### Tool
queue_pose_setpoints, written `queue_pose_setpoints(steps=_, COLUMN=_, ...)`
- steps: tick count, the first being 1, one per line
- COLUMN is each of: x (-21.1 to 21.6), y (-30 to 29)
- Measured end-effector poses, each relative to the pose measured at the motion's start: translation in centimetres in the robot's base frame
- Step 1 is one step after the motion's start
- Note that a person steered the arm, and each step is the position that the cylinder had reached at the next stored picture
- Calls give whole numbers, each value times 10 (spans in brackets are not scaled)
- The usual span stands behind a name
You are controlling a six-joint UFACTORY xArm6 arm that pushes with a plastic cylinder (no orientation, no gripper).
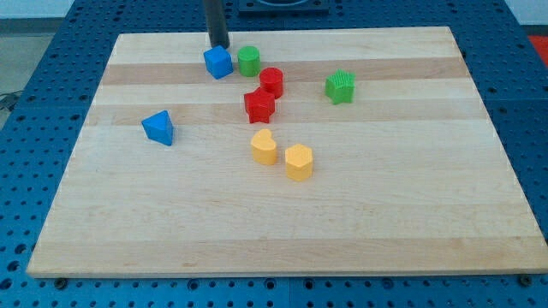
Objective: Place blue cube to right of blue triangle
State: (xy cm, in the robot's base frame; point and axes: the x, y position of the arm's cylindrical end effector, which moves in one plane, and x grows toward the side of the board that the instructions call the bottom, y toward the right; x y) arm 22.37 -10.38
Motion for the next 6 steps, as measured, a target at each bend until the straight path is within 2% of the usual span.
queue_pose_setpoints(steps=1, x=0, y=4)
queue_pose_setpoints(steps=2, x=29, y=-7)
queue_pose_setpoints(steps=3, x=104, y=-28)
queue_pose_setpoints(steps=4, x=111, y=-30)
queue_pose_setpoints(steps=6, x=165, y=-32)
